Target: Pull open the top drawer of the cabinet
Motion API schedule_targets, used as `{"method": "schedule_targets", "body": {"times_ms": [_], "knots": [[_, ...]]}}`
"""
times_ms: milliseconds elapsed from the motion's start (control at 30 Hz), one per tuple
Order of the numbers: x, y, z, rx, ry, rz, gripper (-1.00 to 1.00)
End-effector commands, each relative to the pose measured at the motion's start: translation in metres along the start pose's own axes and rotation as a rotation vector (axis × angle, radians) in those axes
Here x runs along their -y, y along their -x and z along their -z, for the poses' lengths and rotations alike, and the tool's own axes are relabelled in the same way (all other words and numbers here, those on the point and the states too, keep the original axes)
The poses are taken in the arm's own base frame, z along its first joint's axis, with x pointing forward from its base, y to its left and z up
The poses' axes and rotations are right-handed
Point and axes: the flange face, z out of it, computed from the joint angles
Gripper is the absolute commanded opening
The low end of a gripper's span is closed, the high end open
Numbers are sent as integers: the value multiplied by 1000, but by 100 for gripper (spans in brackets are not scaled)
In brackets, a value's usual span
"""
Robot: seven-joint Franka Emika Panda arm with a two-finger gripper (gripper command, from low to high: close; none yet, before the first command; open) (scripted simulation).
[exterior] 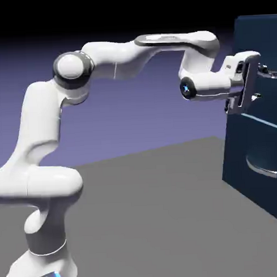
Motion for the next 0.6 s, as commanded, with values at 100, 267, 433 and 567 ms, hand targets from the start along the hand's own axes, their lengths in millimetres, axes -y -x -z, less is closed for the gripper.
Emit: {"method": "schedule_targets", "body": {"times_ms": [100, 267, 433, 567], "knots": [[0, -1, -31, -1, 0, 2, 0], [1, 2, -37, 1, -1, -2, -100], [1, 2, 1, 1, -1, -2, -100], [1, 2, 30, 1, -1, -2, -100]]}}
